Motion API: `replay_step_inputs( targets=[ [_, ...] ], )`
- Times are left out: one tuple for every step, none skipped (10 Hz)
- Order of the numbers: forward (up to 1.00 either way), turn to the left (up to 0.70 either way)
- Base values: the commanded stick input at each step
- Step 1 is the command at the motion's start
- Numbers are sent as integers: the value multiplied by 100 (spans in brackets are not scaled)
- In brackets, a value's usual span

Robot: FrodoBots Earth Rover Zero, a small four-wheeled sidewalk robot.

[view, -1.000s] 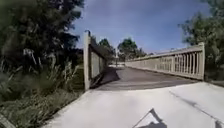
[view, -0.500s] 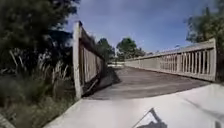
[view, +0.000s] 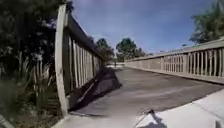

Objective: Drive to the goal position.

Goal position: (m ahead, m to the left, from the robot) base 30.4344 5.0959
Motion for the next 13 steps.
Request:
replay_step_inputs(
  targets=[
    [85,0],
    [85,0],
    [85,0],
    [85,0],
    [85,0],
    [85,0],
    [85,0],
    [85,0],
    [85,0],
    [85,0],
    [85,0],
    [85,0],
    [85,0]
  ],
)
